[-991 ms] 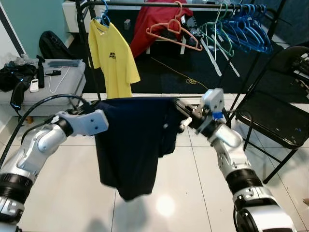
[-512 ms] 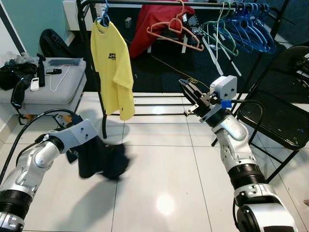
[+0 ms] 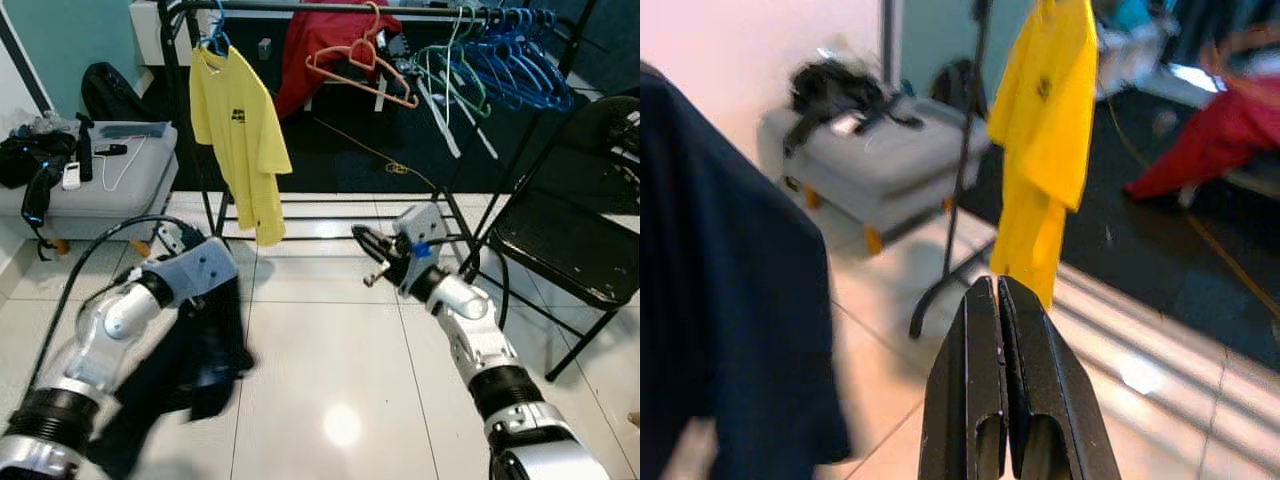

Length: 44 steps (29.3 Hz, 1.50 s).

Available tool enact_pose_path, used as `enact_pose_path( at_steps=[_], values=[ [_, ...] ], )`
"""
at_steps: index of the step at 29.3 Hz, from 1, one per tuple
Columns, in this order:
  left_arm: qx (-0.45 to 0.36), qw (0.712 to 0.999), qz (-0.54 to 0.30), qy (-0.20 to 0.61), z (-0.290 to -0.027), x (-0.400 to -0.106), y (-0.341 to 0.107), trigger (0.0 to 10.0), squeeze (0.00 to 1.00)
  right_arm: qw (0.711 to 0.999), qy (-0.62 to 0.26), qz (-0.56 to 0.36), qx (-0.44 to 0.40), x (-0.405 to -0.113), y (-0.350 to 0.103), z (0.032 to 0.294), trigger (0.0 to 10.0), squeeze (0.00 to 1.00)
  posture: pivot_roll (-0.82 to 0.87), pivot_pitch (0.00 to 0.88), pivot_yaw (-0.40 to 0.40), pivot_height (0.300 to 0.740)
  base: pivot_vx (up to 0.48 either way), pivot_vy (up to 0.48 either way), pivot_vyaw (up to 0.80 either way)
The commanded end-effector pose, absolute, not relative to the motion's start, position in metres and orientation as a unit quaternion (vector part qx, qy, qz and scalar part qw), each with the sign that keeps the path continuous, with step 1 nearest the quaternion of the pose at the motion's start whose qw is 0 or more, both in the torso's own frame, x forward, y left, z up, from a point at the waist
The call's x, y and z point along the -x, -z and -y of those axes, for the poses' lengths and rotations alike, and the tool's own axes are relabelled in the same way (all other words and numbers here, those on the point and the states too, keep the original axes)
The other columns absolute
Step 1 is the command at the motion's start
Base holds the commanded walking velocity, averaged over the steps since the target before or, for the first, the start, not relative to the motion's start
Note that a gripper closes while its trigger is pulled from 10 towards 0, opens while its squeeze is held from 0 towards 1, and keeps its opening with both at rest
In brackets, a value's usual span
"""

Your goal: Hang hanger

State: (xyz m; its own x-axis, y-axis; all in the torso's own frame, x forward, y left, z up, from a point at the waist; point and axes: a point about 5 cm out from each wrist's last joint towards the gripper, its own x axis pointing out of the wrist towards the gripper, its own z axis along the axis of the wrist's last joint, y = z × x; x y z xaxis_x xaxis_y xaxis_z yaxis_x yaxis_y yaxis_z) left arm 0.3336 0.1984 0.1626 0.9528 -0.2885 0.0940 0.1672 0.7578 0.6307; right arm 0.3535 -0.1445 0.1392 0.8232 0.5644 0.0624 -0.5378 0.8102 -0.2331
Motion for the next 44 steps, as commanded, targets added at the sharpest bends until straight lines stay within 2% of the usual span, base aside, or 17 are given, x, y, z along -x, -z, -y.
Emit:
enact_pose_path(
  at_steps=[1,2,3,5,8,9,10,11,15,18,24,33,38,41,44],
  values=[
    [-0.237,0.970,0.028,0.054,-0.216,-0.333,-0.143,0.0,0.00,0.959,-0.265,0.014,0.097,-0.347,-0.112,0.146,10.0,0.00,-0.01,0.109,-0.012,0.740,0.000,0.000,0.00],
    [-0.237,0.970,0.028,0.054,-0.216,-0.333,-0.143,0.0,0.00,0.959,-0.265,0.014,0.097,-0.347,-0.112,0.146,10.0,0.00,-0.01,0.109,-0.012,0.740,0.000,0.000,0.00],
    [-0.187,0.982,-0.017,0.028,-0.221,-0.331,-0.124,0.0,0.00,0.968,-0.239,-0.010,0.080,-0.343,-0.099,0.148,10.0,0.00,-0.01,0.100,-0.017,0.740,0.000,0.000,0.00],
    [-0.119,0.987,-0.104,-0.008,-0.225,-0.323,-0.085,0.0,0.00,0.979,-0.188,-0.069,0.040,-0.335,-0.071,0.153,10.0,0.00,0.00,0.093,-0.018,0.740,0.000,0.000,0.00],
    [-0.119,0.987,-0.104,-0.008,-0.225,-0.323,-0.085,0.0,0.00,0.979,-0.188,-0.069,0.040,-0.335,-0.071,0.153,10.0,0.00,0.00,0.093,-0.018,0.740,0.000,0.000,0.00],
    [-0.083,0.981,-0.173,-0.032,-0.226,-0.314,-0.057,0.0,0.00,0.982,-0.145,-0.121,0.013,-0.327,-0.050,0.158,10.0,0.00,0.00,0.086,-0.019,0.740,0.000,0.000,0.00],
    [-0.091,0.968,-0.233,-0.033,-0.221,-0.303,-0.031,10.0,0.00,0.980,-0.091,-0.175,-0.013,-0.317,-0.029,0.164,10.0,0.00,0.01,0.076,-0.019,0.740,0.000,0.000,0.00],
    [-0.101,0.957,-0.270,-0.031,-0.217,-0.295,-0.016,10.0,0.00,0.975,-0.056,-0.211,-0.027,-0.309,-0.015,0.167,10.0,0.00,0.01,0.075,-0.019,0.740,0.000,0.000,0.00],
    [-0.072,0.944,-0.322,-0.024,-0.206,-0.283,0.003,10.0,0.00,0.969,-0.054,-0.242,-0.007,-0.299,-0.003,0.160,10.0,0.00,0.01,0.056,-0.017,0.740,0.000,0.000,0.00],
    [-0.057,0.944,-0.320,-0.049,-0.208,-0.279,0.006,10.0,0.00,0.968,-0.057,-0.245,-0.011,-0.297,0.000,0.153,10.0,0.00,0.01,0.042,-0.019,0.740,0.000,0.000,0.00],
    [-0.074,0.947,-0.302,-0.080,-0.216,-0.278,0.003,10.0,0.00,0.972,-0.042,-0.229,0.011,-0.298,-0.002,0.152,10.0,0.00,0.03,0.018,-0.029,0.740,0.000,0.000,0.00],
    [-0.079,0.949,-0.290,-0.095,-0.213,-0.273,0.008,10.0,0.00,0.978,-0.024,-0.208,0.000,-0.301,-0.006,0.148,10.0,0.00,0.03,0.000,-0.036,0.740,0.000,0.000,0.00],
    [-0.088,0.959,-0.254,-0.087,-0.210,-0.278,-0.001,10.0,0.00,0.984,-0.025,-0.177,0.008,-0.305,-0.014,0.147,10.0,0.00,0.03,0.000,-0.040,0.740,0.000,0.000,0.00],
    [-0.088,0.972,-0.205,-0.075,-0.207,-0.288,-0.017,10.0,0.00,0.991,-0.036,-0.128,0.015,-0.313,-0.029,0.145,10.0,0.00,0.02,0.009,-0.053,0.740,0.000,0.000,0.00],
    [-0.082,0.980,-0.165,-0.075,-0.207,-0.292,-0.032,10.0,0.00,0.993,-0.062,-0.094,0.035,-0.319,-0.042,0.145,10.0,0.00,0.03,0.003,-0.095,0.740,0.000,0.000,0.00]
  ],
)
